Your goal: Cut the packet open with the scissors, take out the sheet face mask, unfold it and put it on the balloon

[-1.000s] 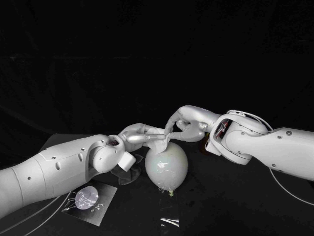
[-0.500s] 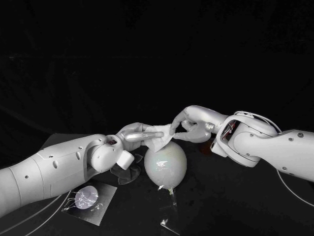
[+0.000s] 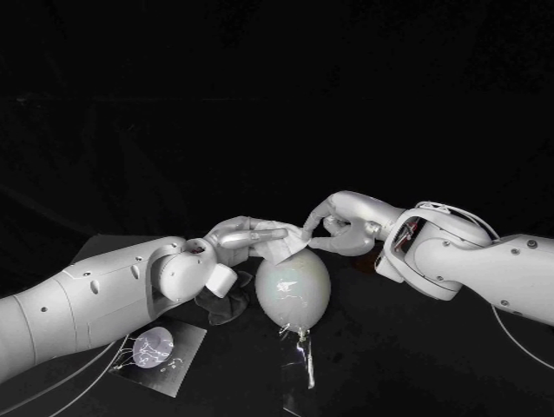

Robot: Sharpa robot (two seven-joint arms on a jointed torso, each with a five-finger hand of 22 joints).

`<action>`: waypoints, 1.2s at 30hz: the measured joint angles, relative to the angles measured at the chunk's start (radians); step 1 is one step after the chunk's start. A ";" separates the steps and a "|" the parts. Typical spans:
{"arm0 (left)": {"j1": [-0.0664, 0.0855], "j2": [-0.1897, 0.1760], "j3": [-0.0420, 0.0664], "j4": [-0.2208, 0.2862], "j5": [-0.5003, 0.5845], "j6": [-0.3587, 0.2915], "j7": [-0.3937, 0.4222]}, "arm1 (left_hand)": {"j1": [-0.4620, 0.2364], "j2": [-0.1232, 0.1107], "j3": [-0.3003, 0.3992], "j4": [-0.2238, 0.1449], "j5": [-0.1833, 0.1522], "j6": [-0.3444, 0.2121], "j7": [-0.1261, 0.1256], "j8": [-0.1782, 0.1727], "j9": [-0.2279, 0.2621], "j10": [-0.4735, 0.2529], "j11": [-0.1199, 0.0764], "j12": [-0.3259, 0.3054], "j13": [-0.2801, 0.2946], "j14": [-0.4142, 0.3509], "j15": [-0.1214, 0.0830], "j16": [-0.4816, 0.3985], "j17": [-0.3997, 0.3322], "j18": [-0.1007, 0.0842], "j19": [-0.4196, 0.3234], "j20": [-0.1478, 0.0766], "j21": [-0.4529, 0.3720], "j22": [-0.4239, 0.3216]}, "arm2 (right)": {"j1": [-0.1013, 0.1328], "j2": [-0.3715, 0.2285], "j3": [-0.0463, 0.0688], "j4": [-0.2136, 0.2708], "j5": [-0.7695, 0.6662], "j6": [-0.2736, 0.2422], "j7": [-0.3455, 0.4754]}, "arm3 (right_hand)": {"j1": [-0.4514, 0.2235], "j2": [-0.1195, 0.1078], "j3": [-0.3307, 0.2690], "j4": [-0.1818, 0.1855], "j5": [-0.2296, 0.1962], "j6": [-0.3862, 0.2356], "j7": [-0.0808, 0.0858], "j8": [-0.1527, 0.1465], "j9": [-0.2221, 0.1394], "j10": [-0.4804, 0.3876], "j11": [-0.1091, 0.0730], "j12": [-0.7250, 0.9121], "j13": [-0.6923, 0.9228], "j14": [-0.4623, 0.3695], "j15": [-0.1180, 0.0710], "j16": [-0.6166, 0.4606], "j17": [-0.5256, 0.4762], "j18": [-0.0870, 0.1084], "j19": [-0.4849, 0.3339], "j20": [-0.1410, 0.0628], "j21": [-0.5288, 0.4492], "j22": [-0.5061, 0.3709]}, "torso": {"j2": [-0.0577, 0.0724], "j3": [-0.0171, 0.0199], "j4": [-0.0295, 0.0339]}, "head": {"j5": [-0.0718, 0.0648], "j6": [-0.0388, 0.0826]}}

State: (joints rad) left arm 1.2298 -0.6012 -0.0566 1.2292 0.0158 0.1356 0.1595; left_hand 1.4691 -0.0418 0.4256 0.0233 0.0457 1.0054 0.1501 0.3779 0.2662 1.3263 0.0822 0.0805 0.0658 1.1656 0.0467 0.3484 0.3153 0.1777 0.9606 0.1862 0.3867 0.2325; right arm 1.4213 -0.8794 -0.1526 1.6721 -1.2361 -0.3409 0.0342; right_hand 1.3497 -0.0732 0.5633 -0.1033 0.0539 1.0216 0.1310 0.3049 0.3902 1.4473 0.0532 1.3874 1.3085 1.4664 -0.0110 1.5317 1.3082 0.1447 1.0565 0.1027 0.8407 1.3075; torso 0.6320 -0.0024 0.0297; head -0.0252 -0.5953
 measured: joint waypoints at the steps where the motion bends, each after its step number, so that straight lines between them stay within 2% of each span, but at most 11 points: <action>1: 0.000 -0.001 0.000 0.000 0.002 0.001 -0.001 | -0.001 -0.001 0.001 -0.001 0.000 0.000 0.000 0.001 0.000 0.000 0.000 0.000 0.000 0.002 -0.002 0.000 0.001 0.000 -0.001 0.001 0.000 0.000 | -0.001 -0.001 0.000 -0.002 0.001 -0.003 -0.002 | -0.005 -0.005 0.000 0.000 -0.003 -0.028 0.008 -0.017 -0.008 -0.018 0.008 -0.023 0.001 0.000 0.005 -0.007 0.000 0.000 -0.012 0.003 -0.016 0.000 | 0.000 0.0000 0.0000 | 0.000 0.000; 4: 0.000 -0.003 0.000 0.001 0.009 0.003 -0.002 | -0.001 -0.001 0.002 0.000 0.000 0.000 0.000 0.001 0.000 0.000 0.000 -0.003 0.000 0.011 -0.003 0.000 0.002 0.000 -0.001 0.001 0.002 0.002 | -0.002 -0.004 0.000 -0.007 0.013 -0.011 -0.006 | -0.012 -0.017 0.002 -0.002 -0.004 -0.102 0.018 -0.066 -0.030 -0.041 0.016 -0.053 0.001 0.000 0.018 -0.012 0.000 0.000 -0.036 0.013 -0.042 0.000 | 0.000 0.0000 0.0000 | -0.001 0.000; 6: 0.000 -0.004 0.000 0.001 0.013 0.005 -0.003 | -0.001 -0.001 0.004 0.001 0.000 0.000 0.000 0.001 0.000 0.000 0.000 -0.005 0.000 0.020 -0.005 0.004 0.003 0.000 -0.001 0.001 0.007 0.004 | -0.002 -0.005 0.000 -0.007 0.023 -0.014 -0.007 | -0.013 -0.039 0.003 -0.003 -0.004 -0.138 0.020 -0.092 -0.041 -0.063 0.016 -0.073 0.001 -0.009 0.027 -0.020 0.000 0.000 -0.059 0.016 -0.067 0.000 | 0.000 0.0000 -0.0001 | -0.001 -0.001; 8: 0.000 -0.005 0.000 0.002 0.017 0.007 -0.005 | -0.006 -0.006 0.006 0.003 0.000 0.000 0.000 0.001 0.000 0.000 0.000 -0.009 0.000 0.025 -0.003 0.004 0.004 0.000 -0.005 0.005 0.007 0.004 | -0.003 -0.007 -0.001 -0.008 0.035 -0.016 -0.007 | -0.017 -0.049 -0.002 -0.007 -0.004 -0.148 0.019 -0.104 -0.046 -0.074 0.015 -0.085 0.001 -0.016 0.024 -0.022 0.000 0.003 -0.066 0.019 -0.080 0.001 | 0.000 0.0001 -0.0003 | -0.001 -0.002; 12: 0.000 -0.006 0.000 0.003 0.025 0.013 -0.007 | -0.034 -0.015 0.012 0.022 0.000 -0.024 0.009 -0.014 0.050 -0.010 0.010 -0.011 0.000 0.027 -0.002 0.004 0.007 0.000 -0.013 0.008 0.007 0.004 | -0.003 -0.013 -0.001 -0.008 0.053 -0.018 -0.009 | -0.020 -0.059 -0.008 -0.002 -0.004 -0.148 0.019 -0.109 -0.048 -0.081 0.022 -0.093 0.000 -0.024 0.031 -0.023 0.000 0.017 -0.073 0.019 -0.092 0.001 | 0.000 0.0003 -0.0005 | -0.002 -0.003; 15: 0.000 -0.007 0.000 0.004 0.032 0.018 -0.008 | -0.075 -0.035 0.009 0.055 0.001 -0.056 0.017 -0.043 0.041 -0.021 0.020 -0.012 0.000 0.028 -0.003 -0.005 0.010 0.000 -0.021 0.014 -0.001 -0.002 | -0.003 -0.021 -0.001 -0.012 0.063 -0.020 -0.011 | -0.020 -0.059 -0.008 -0.002 -0.004 -0.148 0.019 -0.109 -0.048 -0.081 0.022 -0.093 0.000 -0.024 0.030 -0.023 -0.001 0.017 -0.077 0.023 -0.092 0.001 | 0.000 0.0003 -0.0005 | -0.003 -0.003; 19: 0.000 -0.011 0.000 0.006 0.042 0.025 -0.009 | -0.104 -0.064 0.016 0.095 0.001 -0.081 0.034 -0.069 0.022 -0.075 0.034 -0.017 -0.002 -0.020 0.026 -0.044 0.007 0.000 -0.035 0.028 -0.029 -0.021 | -0.003 -0.029 -0.001 -0.017 0.071 -0.028 -0.016 | -0.020 -0.059 -0.014 0.005 -0.004 -0.118 0.034 -0.103 -0.046 -0.079 0.024 -0.087 -0.001 -0.023 0.031 -0.023 -0.001 0.017 -0.076 0.023 -0.090 0.000 | 0.000 0.0003 -0.0005 | -0.004 -0.003; 21: 0.000 -0.013 0.000 0.008 0.046 0.029 -0.009 | -0.116 -0.076 0.019 0.112 0.001 -0.089 0.042 -0.076 0.017 -0.101 0.044 -0.017 -0.002 -0.044 0.036 -0.064 0.003 0.000 -0.043 0.036 -0.045 -0.033 | -0.003 -0.032 -0.001 -0.017 0.074 -0.035 -0.018 | -0.020 -0.059 -0.022 0.013 -0.004 -0.095 0.036 -0.097 -0.044 -0.070 0.032 -0.071 -0.001 -0.017 0.037 -0.023 -0.001 0.017 -0.061 0.034 -0.069 0.000 | 0.000 0.0003 -0.0005 | -0.004 -0.003; 25: 0.000 -0.016 0.000 0.009 0.056 0.037 -0.009 | -0.135 -0.095 0.008 0.141 0.001 -0.100 0.050 -0.086 0.011 -0.129 0.061 -0.017 -0.002 -0.071 0.052 -0.088 0.001 0.000 -0.052 0.044 -0.067 -0.049 | -0.003 -0.035 -0.001 -0.005 0.082 -0.073 -0.020 | -0.032 -0.047 -0.032 0.035 0.014 -0.056 0.030 -0.084 -0.040 -0.031 0.030 -0.021 -0.001 -0.004 0.039 -0.007 -0.001 0.017 -0.004 0.035 -0.010 0.000 | 0.000 0.0003 -0.0004 | -0.005 -0.003; 30: 0.000 -0.018 0.000 0.012 0.065 0.044 -0.009 | -0.158 -0.119 -0.014 0.163 0.001 -0.100 0.050 -0.089 0.009 -0.130 0.061 -0.017 -0.001 -0.074 0.055 -0.093 0.001 0.000 -0.054 0.048 -0.079 -0.059 | -0.004 -0.036 -0.001 0.015 0.092 -0.147 -0.020 | -0.046 -0.049 -0.040 0.057 0.026 -0.040 0.021 -0.077 -0.040 0.004 0.020 0.024 -0.001 0.000 0.036 0.006 0.000 0.017 0.042 0.030 0.044 0.000 | 0.000 0.0003 -0.0001 | -0.006 -0.003; 36: 0.000 -0.021 -0.001 0.015 0.069 0.053 -0.008 | -0.152 -0.119 -0.021 0.170 0.001 -0.099 0.052 -0.090 0.006 -0.135 0.062 -0.017 0.000 -0.075 0.056 -0.102 0.005 0.000 -0.055 0.056 -0.096 -0.070 | -0.004 -0.031 -0.001 0.025 0.098 -0.215 -0.020 | -0.051 -0.054 -0.045 0.067 0.026 -0.037 0.017 -0.077 -0.040 0.016 0.018 0.041 -0.001 0.000 0.036 0.012 0.000 0.017 0.063 0.026 0.066 0.000 | 0.000 0.0003 0.0000 | -0.007 -0.003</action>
State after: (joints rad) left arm 1.2294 -0.6222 -0.0571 1.2439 0.0846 0.1891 0.1512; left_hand 1.3172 -0.1610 0.4044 0.1934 0.0465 0.9068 0.2022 0.2882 0.2719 1.1910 0.1445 0.0638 0.0654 1.0908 0.1023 0.2461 0.3203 0.1772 0.9059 0.2418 0.2907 0.1623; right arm 1.4171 -0.9108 -0.1536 1.6972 -1.1379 -0.5557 0.0139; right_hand 1.2984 -0.1273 0.5182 -0.0363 0.0795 0.9847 0.1484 0.2280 0.3506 1.4632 0.0715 1.4280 1.3080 1.4668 0.0248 1.5434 1.3082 0.1613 1.1199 0.1291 0.9062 1.3076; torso 0.6323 -0.0021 0.0297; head -0.0318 -0.5983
